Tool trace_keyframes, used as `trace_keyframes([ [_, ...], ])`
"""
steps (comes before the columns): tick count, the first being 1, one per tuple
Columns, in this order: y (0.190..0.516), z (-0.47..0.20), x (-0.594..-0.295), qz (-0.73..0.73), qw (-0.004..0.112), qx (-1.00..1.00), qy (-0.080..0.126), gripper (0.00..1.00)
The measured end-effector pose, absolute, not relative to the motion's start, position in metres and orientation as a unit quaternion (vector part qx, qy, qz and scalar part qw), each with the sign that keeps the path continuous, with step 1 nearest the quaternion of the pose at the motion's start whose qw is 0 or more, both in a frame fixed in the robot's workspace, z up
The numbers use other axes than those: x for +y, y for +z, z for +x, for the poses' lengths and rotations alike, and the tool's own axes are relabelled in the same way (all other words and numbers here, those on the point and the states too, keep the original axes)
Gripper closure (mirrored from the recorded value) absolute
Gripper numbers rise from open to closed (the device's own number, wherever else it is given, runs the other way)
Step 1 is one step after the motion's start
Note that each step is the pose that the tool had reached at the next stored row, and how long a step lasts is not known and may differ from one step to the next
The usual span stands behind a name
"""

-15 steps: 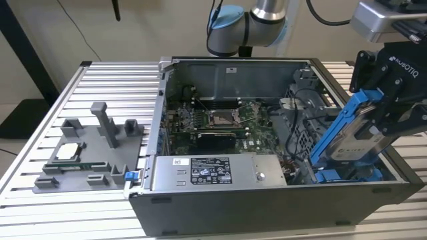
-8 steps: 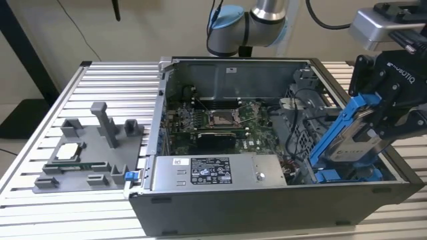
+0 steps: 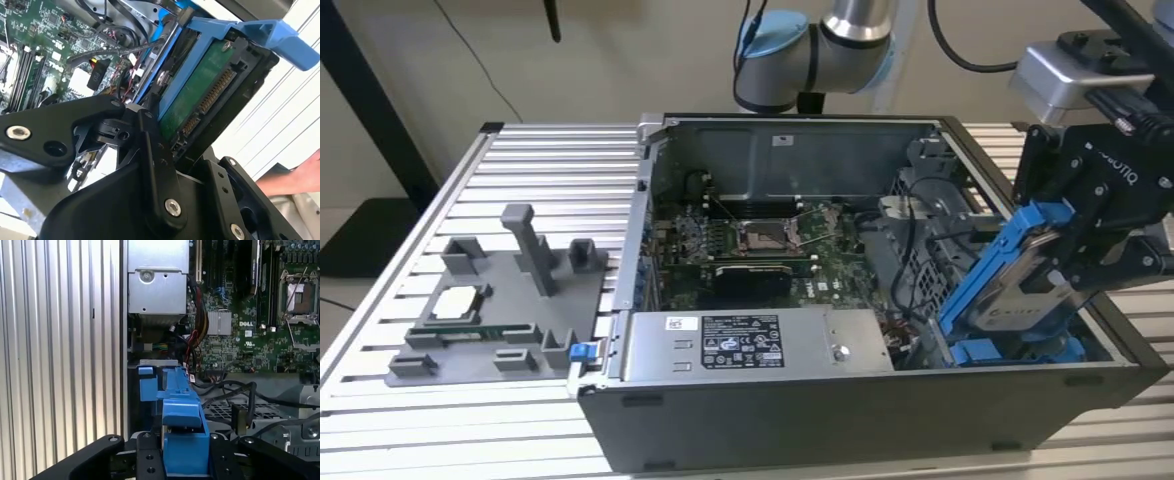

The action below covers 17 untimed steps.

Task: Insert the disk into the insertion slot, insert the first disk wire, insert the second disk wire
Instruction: 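Insert the disk into the insertion slot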

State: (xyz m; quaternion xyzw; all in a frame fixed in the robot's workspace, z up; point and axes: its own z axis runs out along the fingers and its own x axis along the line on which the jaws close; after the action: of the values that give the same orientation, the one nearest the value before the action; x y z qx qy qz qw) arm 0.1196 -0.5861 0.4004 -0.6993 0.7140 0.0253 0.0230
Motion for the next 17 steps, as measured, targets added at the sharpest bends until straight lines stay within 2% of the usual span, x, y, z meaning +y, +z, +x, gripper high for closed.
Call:
trace_keyframes([
  [8,0.3888,0.1198,-0.5861,-0.699,0.023,0.714,0.025,1.00],
  [9,0.3888,0.1198,-0.5860,-0.699,0.023,0.714,0.025,0.00],
  [17,0.3898,0.1197,-0.5853,-0.699,0.026,0.714,0.028,0.00],
])
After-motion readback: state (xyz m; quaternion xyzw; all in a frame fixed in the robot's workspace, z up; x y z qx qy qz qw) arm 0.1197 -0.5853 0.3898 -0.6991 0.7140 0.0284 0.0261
